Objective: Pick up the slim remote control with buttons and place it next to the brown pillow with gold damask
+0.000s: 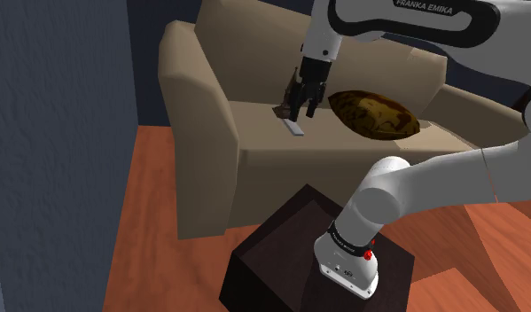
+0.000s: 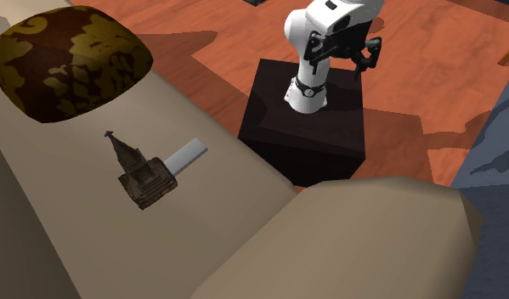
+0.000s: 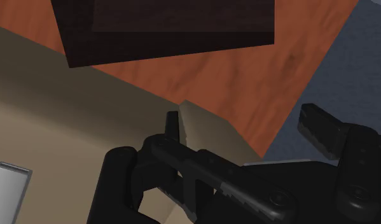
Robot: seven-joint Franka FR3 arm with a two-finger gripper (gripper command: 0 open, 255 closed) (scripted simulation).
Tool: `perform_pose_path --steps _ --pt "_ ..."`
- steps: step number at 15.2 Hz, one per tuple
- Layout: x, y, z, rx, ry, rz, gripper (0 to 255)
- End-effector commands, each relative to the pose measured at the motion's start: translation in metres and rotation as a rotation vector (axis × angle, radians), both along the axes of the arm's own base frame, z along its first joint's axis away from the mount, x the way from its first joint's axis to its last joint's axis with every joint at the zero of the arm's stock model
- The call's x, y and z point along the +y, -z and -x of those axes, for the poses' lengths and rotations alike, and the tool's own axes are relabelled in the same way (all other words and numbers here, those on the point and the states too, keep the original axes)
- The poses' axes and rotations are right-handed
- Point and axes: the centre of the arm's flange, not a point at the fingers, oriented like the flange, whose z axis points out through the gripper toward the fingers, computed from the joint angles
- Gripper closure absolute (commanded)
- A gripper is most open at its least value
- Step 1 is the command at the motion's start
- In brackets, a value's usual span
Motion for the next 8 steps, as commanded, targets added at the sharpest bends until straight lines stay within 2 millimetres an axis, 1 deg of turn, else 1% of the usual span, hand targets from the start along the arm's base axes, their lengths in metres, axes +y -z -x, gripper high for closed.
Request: perform_pose_path --steps 1,8 --pt "0.0 0.0 0.0 0.0 0.0 0.0 0" --pt "-0.065 0.04 -0.043 -0.024 0.058 0.026 0"
